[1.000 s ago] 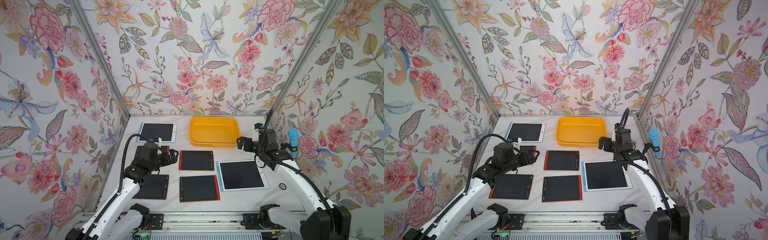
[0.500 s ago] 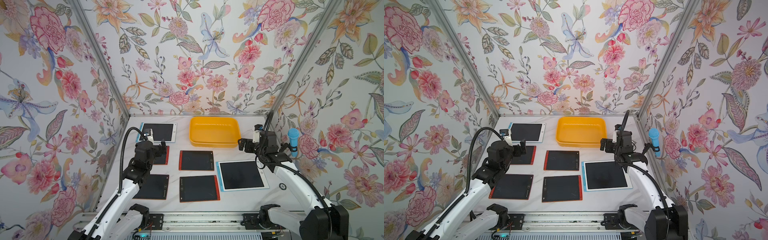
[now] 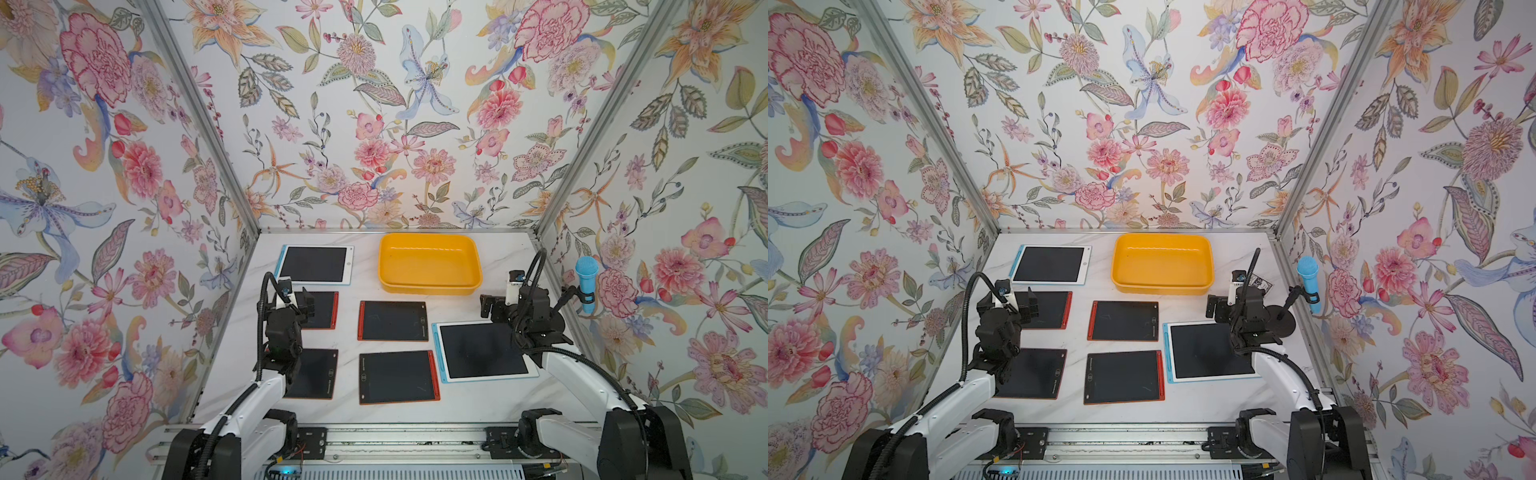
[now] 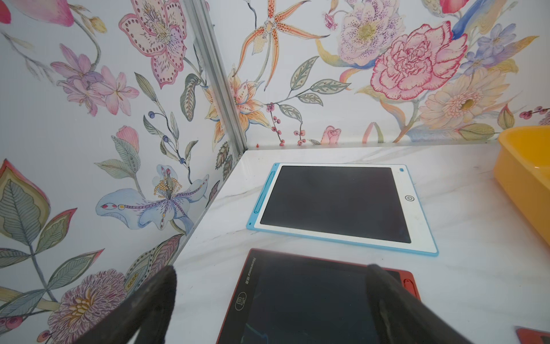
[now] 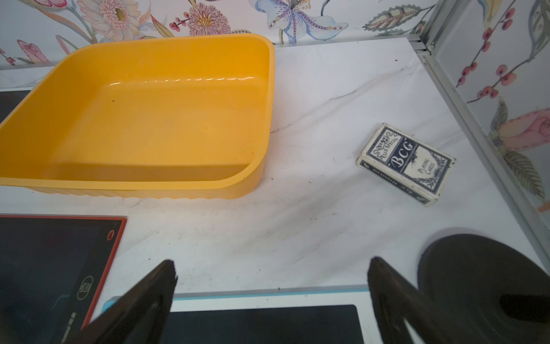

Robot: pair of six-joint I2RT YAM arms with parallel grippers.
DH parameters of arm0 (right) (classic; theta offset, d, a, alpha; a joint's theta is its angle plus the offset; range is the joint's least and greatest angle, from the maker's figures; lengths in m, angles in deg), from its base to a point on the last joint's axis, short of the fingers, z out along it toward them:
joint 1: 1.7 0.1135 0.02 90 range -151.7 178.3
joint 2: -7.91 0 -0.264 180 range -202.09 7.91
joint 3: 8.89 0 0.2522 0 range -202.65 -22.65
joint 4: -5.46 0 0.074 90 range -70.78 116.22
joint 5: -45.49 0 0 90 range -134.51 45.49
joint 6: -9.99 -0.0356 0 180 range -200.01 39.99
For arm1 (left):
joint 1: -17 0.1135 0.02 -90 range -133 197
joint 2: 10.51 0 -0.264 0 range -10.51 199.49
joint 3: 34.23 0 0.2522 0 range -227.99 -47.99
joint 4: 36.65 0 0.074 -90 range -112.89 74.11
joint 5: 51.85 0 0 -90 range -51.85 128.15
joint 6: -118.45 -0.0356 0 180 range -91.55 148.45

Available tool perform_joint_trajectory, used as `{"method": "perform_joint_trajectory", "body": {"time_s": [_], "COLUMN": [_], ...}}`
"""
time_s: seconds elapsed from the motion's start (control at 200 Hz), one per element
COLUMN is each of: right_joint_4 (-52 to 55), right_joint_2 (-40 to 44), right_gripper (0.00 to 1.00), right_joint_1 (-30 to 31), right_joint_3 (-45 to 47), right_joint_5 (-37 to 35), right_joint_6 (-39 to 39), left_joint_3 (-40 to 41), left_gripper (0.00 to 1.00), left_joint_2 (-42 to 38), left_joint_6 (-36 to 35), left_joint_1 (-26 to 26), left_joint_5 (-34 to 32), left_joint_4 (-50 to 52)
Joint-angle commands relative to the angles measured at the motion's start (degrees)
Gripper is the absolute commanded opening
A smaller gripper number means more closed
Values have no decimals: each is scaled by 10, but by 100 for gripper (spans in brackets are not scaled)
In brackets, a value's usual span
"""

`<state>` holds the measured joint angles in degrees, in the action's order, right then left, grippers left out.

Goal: Take out the writing tablet from the storage box
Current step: Reset both arms

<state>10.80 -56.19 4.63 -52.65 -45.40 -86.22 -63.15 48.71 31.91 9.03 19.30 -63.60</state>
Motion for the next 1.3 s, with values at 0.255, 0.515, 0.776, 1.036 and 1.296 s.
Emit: {"method": "perform_joint_trajectory", "body": {"time_s": [0.255, 0.515, 0.776, 1.036, 1.296], "right_joint_4": [-220, -333, -450, -564, -600], "right_joint_2": [-4, -50, -111, -182, -239], "right_gripper": [100, 100, 100, 100, 100], "right_joint_1": [-17, -36, -39, -40, -40], "right_joint_3": [73, 111, 142, 170, 164], "right_joint_5": [-23, -44, -52, -42, -26], "right_joint_6": [77, 72, 84, 85, 88], "left_joint_3": [90, 101, 75, 74, 74], "left_gripper": [100, 100, 100, 100, 100], "left_joint_2": [179, 296, 313, 317, 316], "left_joint_6": [-46, -52, -60, -62, -63], "left_joint_1": [25, 28, 30, 30, 30], "left_joint_5": [1, 25, 53, 53, 52], "left_joint_4": [-395, -515, -470, -476, -475]}}
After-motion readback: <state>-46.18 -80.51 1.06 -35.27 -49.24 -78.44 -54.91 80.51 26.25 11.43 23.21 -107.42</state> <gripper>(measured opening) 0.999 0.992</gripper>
